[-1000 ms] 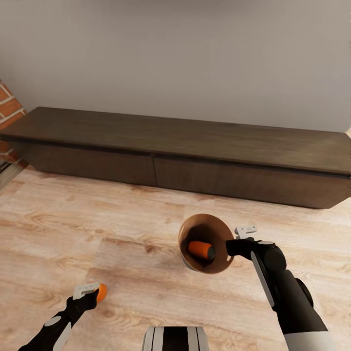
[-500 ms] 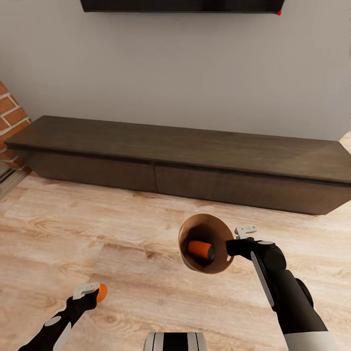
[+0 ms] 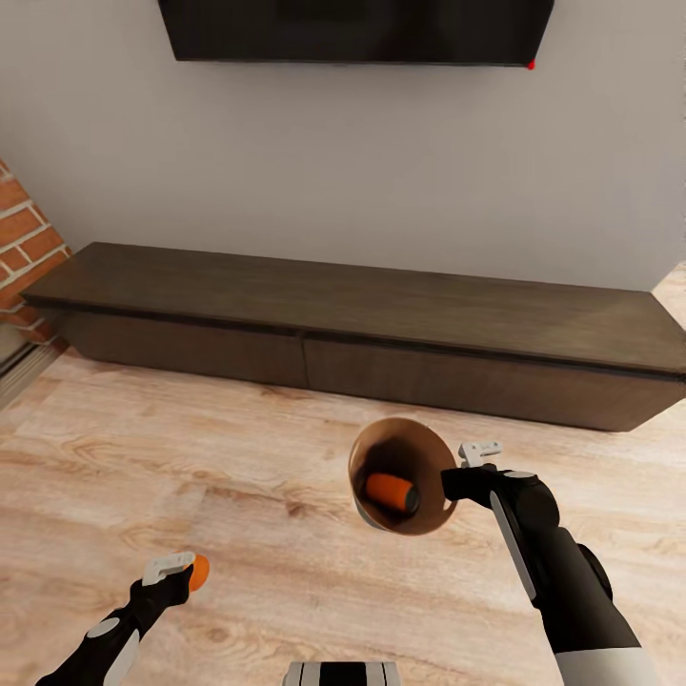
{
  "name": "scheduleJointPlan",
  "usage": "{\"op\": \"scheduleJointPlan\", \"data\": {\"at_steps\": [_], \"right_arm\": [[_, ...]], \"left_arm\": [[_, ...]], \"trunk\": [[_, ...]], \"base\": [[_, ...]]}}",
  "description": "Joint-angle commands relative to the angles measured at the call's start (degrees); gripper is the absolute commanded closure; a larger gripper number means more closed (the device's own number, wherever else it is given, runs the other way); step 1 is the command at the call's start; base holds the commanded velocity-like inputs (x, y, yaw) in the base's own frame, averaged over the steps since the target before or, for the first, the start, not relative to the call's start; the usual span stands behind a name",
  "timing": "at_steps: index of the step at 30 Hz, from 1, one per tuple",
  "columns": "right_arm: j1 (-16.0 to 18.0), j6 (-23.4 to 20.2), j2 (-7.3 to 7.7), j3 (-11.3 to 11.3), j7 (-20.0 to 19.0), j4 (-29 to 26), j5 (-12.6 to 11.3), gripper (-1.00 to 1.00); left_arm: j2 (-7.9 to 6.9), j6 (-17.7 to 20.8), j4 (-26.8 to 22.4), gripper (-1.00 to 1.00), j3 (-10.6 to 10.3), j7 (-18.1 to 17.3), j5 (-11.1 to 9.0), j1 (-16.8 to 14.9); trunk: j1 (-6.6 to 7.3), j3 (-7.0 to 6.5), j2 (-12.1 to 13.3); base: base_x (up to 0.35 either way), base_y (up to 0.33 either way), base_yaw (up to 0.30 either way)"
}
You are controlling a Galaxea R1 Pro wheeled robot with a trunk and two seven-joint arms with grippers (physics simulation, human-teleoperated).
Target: Put the three can of soda from the living room inside the tash can in the kitchen.
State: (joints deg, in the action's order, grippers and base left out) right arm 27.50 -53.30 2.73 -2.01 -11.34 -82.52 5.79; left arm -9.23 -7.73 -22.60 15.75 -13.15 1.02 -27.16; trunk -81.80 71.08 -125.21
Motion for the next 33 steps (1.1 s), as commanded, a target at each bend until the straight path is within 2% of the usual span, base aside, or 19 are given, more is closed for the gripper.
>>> {"op": "scheduleJointPlan", "data": {"at_steps": [1, 12, 25, 33], "right_arm": [[0.0, -0.1, -0.01, 0.0, -0.3, 0.0, -1.0, 1.00], [0.0, -0.1, -0.01, -0.1, -0.3, 0.0, -1.0, 1.00], [0.0, -0.1, -0.01, -0.1, -0.3, 0.1, -1.0, 1.00], [0.0, -0.1, -0.01, -0.1, -0.3, 0.1, -1.0, 1.00]], "left_arm": [[0.00, 0.0, 0.0, 1.00, 0.0, 0.0, 0.0, 0.0], [0.00, 0.0, 0.0, 1.00, 0.0, 0.0, 0.0, 0.0], [0.00, 0.0, 0.0, 1.00, 0.0, 0.0, 0.0, 0.0], [0.00, 0.0, 0.0, 1.00, 0.0, 0.0, 0.0, 0.0]], "trunk": [[0.23, -0.28, 0.4], [2.65, -3.29, 4.8], [5.50, -6.78, 10.0], [7.26, -8.48, 13.3]], "base": [[0.000, 0.000, 0.000], [0.000, 0.000, 0.018], [0.000, 0.000, 0.146], [0.000, 0.000, 0.086]]}}
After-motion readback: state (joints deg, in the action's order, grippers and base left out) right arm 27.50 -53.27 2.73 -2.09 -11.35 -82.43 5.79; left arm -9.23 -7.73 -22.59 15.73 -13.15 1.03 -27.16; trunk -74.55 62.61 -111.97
